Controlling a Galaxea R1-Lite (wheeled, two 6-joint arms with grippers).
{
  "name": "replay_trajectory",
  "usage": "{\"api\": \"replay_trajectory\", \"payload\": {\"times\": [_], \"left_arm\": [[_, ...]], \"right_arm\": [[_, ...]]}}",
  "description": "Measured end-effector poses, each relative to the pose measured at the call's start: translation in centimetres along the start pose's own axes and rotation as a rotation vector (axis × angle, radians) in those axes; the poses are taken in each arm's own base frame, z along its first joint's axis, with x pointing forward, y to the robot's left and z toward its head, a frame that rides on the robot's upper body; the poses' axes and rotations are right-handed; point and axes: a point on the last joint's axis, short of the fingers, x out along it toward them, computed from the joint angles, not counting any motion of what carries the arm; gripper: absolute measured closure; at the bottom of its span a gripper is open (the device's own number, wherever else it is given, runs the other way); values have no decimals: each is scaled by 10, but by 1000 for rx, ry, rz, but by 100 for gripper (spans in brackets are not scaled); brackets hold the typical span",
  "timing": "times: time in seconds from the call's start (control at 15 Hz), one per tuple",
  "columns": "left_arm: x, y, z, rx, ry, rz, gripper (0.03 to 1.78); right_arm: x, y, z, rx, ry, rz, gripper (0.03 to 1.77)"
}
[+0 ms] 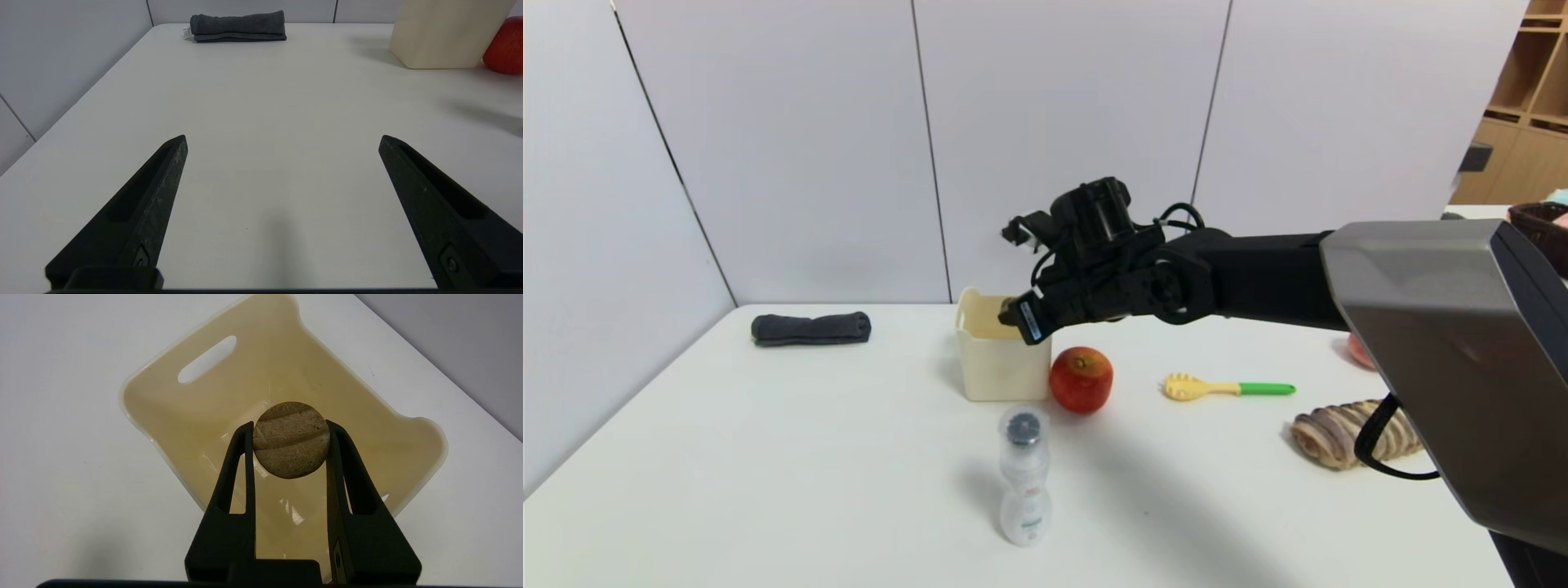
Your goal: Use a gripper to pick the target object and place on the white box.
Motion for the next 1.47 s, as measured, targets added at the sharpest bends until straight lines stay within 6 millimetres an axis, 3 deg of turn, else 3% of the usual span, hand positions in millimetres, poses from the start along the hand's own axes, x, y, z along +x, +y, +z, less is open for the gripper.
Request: {"api": "replay_trajectory", "payload": {"times": [0.4, 0.67, 1.0, 1.2, 1.47], "left_arm": [[0, 0, 0, 0, 0, 0, 12], [0, 0, 0, 0, 0, 0, 12], [0, 0, 0, 0, 0, 0, 12], [0, 0, 0, 1, 0, 0, 12], [0, 0, 0, 0, 0, 0, 12]], "right_arm": [[1, 0, -1, 1, 5, -4, 133], [1, 0, -1, 3, 3, -5, 88], [-3, 0, 3, 5, -7, -5, 50], [-21, 2, 16, 5, -40, -11, 37], [-67, -12, 39, 12, -112, -59, 26]]}}
